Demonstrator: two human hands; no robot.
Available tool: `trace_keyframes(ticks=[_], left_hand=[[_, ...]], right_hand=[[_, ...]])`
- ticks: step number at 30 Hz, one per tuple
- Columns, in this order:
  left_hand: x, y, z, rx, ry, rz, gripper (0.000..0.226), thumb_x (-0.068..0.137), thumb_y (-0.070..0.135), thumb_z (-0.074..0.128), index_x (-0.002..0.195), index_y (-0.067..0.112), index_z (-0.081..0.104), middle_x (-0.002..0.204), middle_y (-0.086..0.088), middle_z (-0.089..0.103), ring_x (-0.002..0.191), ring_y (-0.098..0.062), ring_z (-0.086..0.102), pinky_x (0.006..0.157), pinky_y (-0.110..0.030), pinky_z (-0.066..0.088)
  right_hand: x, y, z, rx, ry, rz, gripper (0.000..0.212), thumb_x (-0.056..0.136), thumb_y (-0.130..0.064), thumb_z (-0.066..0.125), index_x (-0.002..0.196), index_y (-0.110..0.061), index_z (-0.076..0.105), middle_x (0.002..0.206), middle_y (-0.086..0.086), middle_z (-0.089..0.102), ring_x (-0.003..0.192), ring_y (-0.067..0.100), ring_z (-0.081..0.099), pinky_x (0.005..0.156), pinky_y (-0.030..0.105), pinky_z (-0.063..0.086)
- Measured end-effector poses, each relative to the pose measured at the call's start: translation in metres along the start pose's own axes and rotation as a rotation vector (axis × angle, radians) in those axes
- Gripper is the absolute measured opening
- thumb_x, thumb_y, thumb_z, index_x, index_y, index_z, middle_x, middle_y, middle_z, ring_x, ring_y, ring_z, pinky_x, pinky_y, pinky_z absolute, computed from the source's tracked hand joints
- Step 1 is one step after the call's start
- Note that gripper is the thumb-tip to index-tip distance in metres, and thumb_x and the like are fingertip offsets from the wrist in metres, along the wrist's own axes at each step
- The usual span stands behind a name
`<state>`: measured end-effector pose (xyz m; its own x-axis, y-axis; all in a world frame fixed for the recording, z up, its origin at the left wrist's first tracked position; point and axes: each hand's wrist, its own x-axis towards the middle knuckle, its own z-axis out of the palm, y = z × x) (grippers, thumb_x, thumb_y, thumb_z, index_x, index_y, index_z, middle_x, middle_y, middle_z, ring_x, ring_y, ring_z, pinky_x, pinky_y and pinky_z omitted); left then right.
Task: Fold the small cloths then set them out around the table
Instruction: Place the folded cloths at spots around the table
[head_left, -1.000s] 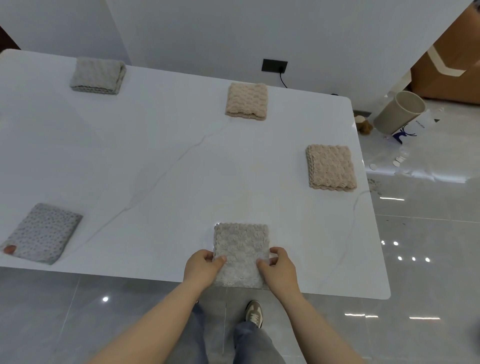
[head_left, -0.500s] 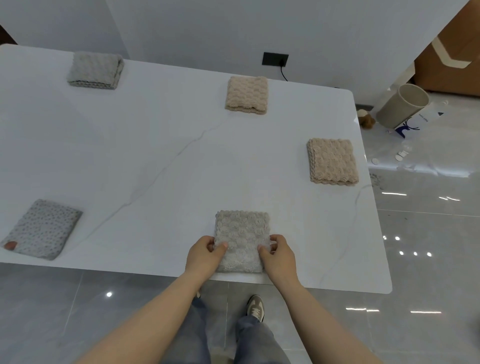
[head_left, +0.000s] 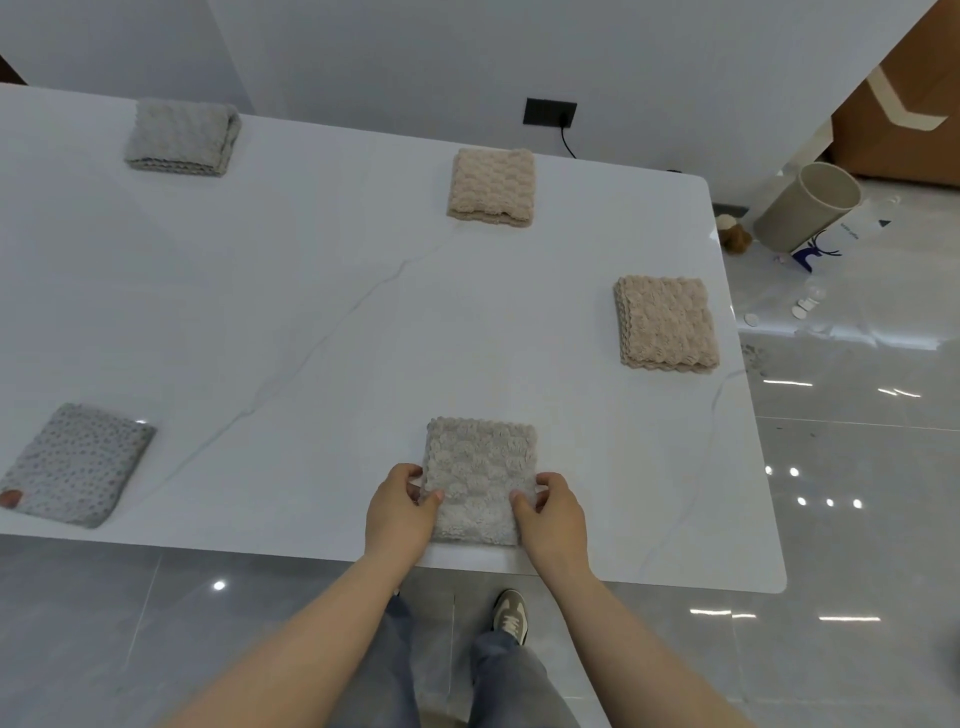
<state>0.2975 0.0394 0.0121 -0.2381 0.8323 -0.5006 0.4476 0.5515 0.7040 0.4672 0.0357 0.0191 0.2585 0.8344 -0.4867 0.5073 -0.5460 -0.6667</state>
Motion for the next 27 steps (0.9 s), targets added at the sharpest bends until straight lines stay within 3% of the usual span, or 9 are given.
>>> trace_keyframes(ticks=[6, 11, 13, 15, 18, 22, 25, 27], left_hand=[[-0.001, -0.002, 0.003, -0.028, 0.036, -0.032, 0.035, 0.089, 0.020, 0.062, 0.119, 0.007, 0.053, 0.091, -0.004, 0.056, 0.084, -0.018, 0.053, 0.073, -0.024, 0.038], [-0.001, -0.001, 0.002, -0.019, 0.047, -0.021, 0.041, 0.088, 0.022, 0.063, 0.125, 0.008, 0.051, 0.097, -0.005, 0.057, 0.087, -0.018, 0.055, 0.076, -0.024, 0.041], [-0.005, -0.004, -0.002, 0.105, 0.091, 0.113, 0.046, 0.088, 0.023, 0.063, 0.129, 0.009, 0.049, 0.112, -0.006, 0.053, 0.098, -0.019, 0.054, 0.083, -0.023, 0.040], [-0.008, -0.005, -0.008, 0.293, 0.128, 0.381, 0.046, 0.085, 0.020, 0.065, 0.128, 0.011, 0.052, 0.122, -0.006, 0.049, 0.109, -0.020, 0.049, 0.092, -0.023, 0.035], [-0.007, -0.007, -0.010, 0.476, 0.015, 0.657, 0.044, 0.081, 0.019, 0.070, 0.122, 0.012, 0.059, 0.127, -0.008, 0.055, 0.115, -0.025, 0.053, 0.098, -0.029, 0.039], [-0.005, -0.006, -0.002, 0.612, -0.131, 0.621, 0.056, 0.079, 0.023, 0.073, 0.130, 0.008, 0.055, 0.140, -0.013, 0.049, 0.126, -0.033, 0.048, 0.104, -0.040, 0.039], [-0.007, 0.000, 0.001, 0.629, -0.175, 0.570, 0.059, 0.086, 0.024, 0.065, 0.139, 0.010, 0.045, 0.150, -0.010, 0.035, 0.138, -0.030, 0.033, 0.112, -0.035, 0.027], [-0.008, 0.004, 0.001, 0.641, -0.191, 0.558, 0.059, 0.090, 0.028, 0.059, 0.143, 0.014, 0.038, 0.154, -0.006, 0.028, 0.141, -0.025, 0.025, 0.114, -0.031, 0.022]], right_hand=[[0.002, 0.001, 0.002, -0.033, 0.023, -0.010, 0.027, 0.092, -0.022, 0.058, 0.115, -0.008, 0.054, 0.086, 0.000, 0.057, 0.074, 0.013, 0.052, 0.055, 0.013, 0.034], [0.002, 0.000, 0.004, -0.023, 0.035, -0.002, 0.031, 0.092, -0.024, 0.058, 0.117, -0.006, 0.054, 0.093, 0.005, 0.060, 0.081, 0.018, 0.054, 0.060, 0.023, 0.036], [0.001, -0.001, 0.003, -0.026, 0.033, 0.000, 0.031, 0.093, -0.025, 0.058, 0.117, -0.006, 0.054, 0.092, 0.004, 0.060, 0.080, 0.017, 0.055, 0.059, 0.022, 0.036], [0.000, -0.001, 0.000, -0.019, 0.032, 0.005, 0.030, 0.093, -0.026, 0.059, 0.116, -0.008, 0.054, 0.086, 0.000, 0.059, 0.076, 0.015, 0.055, 0.056, 0.017, 0.036], [-0.005, -0.001, -0.001, 0.005, 0.023, 0.013, 0.035, 0.091, -0.028, 0.060, 0.120, -0.010, 0.054, 0.090, -0.002, 0.060, 0.083, 0.016, 0.059, 0.065, 0.021, 0.041], [-0.011, 0.000, 0.003, -0.005, 0.013, 0.004, 0.037, 0.090, -0.027, 0.062, 0.123, -0.010, 0.054, 0.107, 0.001, 0.062, 0.099, 0.019, 0.061, 0.080, 0.026, 0.047], [-0.011, -0.002, 0.003, -0.059, 0.013, -0.027, 0.037, 0.089, -0.028, 0.060, 0.122, -0.012, 0.055, 0.110, 0.002, 0.064, 0.101, 0.020, 0.061, 0.086, 0.037, 0.052], [-0.011, -0.004, 0.001, -0.098, 0.013, -0.031, 0.041, 0.089, -0.029, 0.060, 0.126, -0.012, 0.053, 0.112, 0.003, 0.063, 0.102, 0.020, 0.061, 0.086, 0.037, 0.051]])
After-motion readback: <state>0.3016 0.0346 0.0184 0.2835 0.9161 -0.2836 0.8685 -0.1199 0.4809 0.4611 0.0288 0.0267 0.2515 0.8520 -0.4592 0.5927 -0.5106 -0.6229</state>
